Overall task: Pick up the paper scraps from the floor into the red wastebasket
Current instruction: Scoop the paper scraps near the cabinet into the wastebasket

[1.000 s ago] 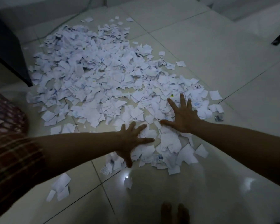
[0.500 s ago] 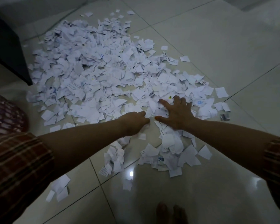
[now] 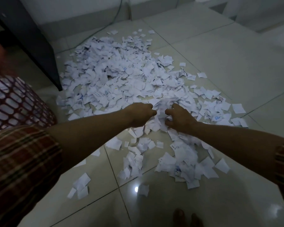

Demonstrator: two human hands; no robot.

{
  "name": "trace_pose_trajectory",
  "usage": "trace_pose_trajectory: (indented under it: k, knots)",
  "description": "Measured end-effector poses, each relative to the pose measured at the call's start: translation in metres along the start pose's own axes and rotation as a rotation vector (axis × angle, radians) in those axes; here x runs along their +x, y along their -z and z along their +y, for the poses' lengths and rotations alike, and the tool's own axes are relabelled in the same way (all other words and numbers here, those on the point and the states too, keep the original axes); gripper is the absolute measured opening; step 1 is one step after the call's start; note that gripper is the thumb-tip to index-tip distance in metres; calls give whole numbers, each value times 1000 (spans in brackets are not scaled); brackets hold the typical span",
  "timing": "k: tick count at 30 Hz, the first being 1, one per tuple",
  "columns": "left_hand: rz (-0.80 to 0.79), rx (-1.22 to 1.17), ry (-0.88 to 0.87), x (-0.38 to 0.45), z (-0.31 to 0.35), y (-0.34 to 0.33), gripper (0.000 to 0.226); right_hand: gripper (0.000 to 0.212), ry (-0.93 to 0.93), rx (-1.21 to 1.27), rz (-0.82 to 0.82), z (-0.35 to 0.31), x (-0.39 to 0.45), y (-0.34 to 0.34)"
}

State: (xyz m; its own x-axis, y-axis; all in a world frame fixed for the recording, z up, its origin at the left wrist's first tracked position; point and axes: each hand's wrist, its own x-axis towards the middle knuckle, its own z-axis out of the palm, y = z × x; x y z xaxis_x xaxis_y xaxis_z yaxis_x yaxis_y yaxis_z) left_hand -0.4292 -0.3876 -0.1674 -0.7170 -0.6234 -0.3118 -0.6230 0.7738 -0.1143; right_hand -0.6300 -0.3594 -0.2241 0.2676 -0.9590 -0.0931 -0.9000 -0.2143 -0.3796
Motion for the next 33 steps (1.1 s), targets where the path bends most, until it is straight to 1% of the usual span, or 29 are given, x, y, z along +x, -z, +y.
trace_pose_trajectory:
  k: [3,9,12,14,17,18,20,24,27,30,33]
  knots:
    - [15,10,21,-15,-14,11,33,22,51,-55,36,-22,11,12]
    - [104,37,115,-62,-61,36,36,27,161,-80,111,-73,50,39]
    - [169,64,166,-94,-92,49,33,28,195,-57,161,-96,70,55]
    - [211,70,213,-117,-114,57,33,38,222,-31,198,-115,82,67]
    - [267,62,298,-146,-142,72,34,60,277,4,273,-142,98,82]
    - [295,50,321,-157,-151,79,34,63,286,12,292,-153,104,87]
    - [343,18,373,-182,-166,90,31,62,310,26,334,-180,117,94]
    - [440,-41,475,-228,-187,105,25,49,359,79,404,-236,138,106]
    - [487,-97,567,-269,-199,105,21,47,448,143,443,-285,152,109]
    - [522,-120,681,-307,-215,99,18,31,504,211,444,-335,163,105]
    - [511,-131,783,-344,-231,87,23,43,548,202,436,-382,177,92]
